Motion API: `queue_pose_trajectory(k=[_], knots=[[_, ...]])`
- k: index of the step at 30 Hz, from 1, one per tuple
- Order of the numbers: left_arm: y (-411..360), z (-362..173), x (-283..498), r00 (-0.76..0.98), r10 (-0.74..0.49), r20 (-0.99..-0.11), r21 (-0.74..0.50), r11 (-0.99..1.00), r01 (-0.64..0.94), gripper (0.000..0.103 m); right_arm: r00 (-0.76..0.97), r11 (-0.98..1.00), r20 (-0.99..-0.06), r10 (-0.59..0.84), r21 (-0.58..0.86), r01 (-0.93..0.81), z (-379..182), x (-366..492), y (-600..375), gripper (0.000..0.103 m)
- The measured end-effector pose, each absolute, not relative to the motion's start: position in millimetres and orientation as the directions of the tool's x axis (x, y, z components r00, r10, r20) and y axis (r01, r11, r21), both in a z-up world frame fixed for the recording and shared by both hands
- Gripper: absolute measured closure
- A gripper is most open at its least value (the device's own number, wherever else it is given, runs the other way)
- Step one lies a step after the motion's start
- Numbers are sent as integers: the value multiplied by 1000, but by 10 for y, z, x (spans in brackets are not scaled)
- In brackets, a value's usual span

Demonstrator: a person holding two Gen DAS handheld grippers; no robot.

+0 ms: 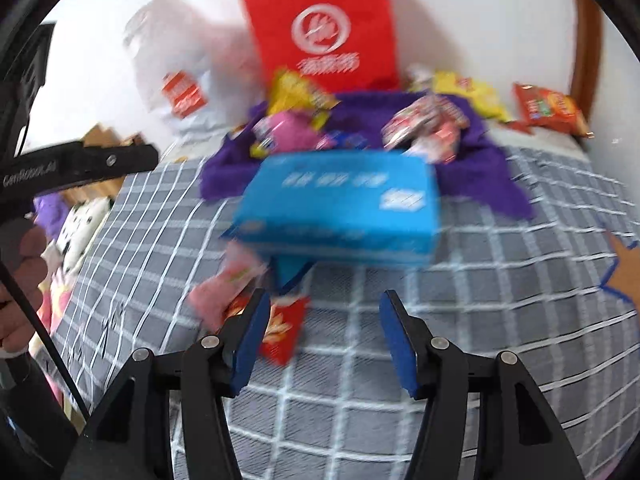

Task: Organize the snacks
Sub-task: 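Withdraw both tools from the towel back past the blue tissue box, then grasp the red candy packet with the right tool while the left tool grasps the pink peach candy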

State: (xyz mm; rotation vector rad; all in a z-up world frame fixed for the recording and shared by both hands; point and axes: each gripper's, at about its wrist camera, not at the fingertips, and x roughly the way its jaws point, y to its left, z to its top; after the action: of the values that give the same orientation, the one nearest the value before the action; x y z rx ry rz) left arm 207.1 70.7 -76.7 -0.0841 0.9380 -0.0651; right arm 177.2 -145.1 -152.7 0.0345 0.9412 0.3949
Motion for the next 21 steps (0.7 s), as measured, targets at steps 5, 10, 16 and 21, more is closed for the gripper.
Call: queue_pose_trajectory(k=[5,10,16,21], knots=[[874,-872,1927,582,-91,-808,-114,993,-4,26,475,901,-787,394,228,-369,-1687,1682,-1151,46],[1014,-974,1829,571,-92,-816,-125,992,-19,27,460,918,-817,348,197,-344,-1838,1789,-1004,45],[1211,-1071,1736,563,-101,-820,-156,987,-50,26,436,918,-840,323,166,-361,-1970,1828,-822,45],[1217,-1131,1710,562,-112,-819,-163,986,-41,27,446,917,-834,325,162,-364,-2019,1829,-796,48]])
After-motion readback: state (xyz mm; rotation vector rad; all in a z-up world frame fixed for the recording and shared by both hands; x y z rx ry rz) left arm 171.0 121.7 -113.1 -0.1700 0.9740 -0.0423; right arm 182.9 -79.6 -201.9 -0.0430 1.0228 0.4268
